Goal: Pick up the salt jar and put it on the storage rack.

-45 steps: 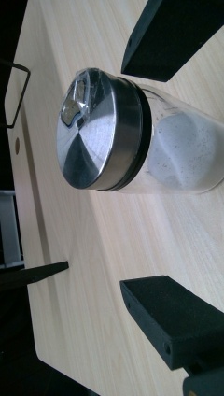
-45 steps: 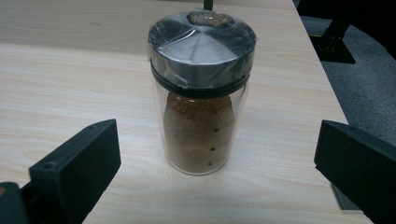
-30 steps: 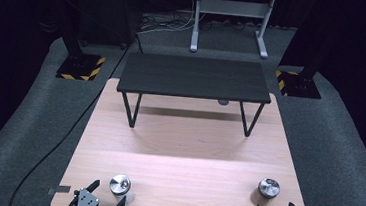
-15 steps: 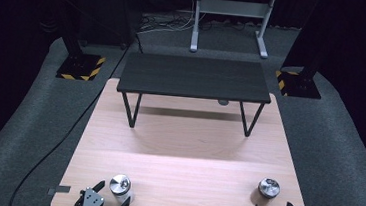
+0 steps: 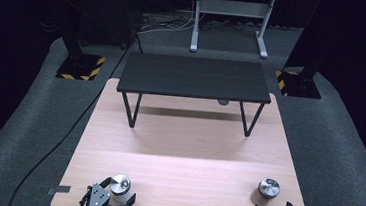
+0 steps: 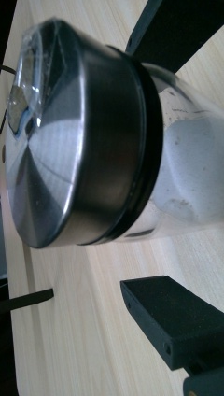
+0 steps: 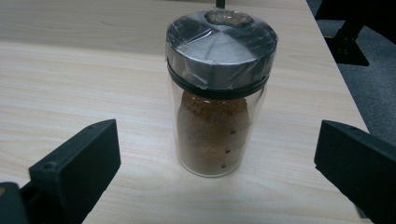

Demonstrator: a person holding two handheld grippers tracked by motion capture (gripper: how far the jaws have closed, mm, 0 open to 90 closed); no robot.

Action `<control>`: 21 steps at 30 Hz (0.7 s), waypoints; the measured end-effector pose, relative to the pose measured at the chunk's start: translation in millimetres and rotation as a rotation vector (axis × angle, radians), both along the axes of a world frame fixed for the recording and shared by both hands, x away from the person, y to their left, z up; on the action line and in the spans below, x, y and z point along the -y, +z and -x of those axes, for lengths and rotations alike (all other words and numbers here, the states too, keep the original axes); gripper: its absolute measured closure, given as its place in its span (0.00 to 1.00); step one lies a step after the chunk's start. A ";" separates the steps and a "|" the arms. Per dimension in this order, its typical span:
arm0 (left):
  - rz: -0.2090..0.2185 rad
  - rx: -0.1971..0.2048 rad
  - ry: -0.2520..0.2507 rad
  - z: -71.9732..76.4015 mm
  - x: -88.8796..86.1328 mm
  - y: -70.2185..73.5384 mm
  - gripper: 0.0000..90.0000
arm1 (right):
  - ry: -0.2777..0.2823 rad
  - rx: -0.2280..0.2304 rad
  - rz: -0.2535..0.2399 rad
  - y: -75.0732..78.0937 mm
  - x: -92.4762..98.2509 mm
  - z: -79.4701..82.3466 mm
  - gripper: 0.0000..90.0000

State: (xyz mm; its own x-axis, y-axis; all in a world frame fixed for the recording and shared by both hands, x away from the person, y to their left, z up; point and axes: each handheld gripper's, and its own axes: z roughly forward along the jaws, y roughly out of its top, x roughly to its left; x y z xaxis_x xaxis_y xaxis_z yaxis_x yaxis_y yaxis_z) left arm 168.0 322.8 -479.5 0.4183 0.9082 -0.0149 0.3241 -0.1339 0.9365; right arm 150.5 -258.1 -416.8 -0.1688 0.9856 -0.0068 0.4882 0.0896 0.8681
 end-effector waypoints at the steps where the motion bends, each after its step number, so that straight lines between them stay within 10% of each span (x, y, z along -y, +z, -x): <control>1: -0.001 -0.002 -0.003 -1.0 0.5 -0.1 0.00 | 0.001 0.000 -0.001 0.0 0.3 0.0 0.00; 14: -0.001 -0.007 -0.016 -4.3 5.9 2.1 0.01 | 0.012 -0.003 0.004 -0.8 -0.1 -1.4 0.00; 16: 0.013 0.021 -0.031 -2.9 -0.3 -1.9 0.34 | 0.014 -0.002 0.004 -0.7 -0.2 -1.3 0.00; 21: 0.020 0.005 -0.023 -4.8 -1.4 1.3 0.35 | 0.007 0.007 0.005 -0.6 -0.8 0.3 0.00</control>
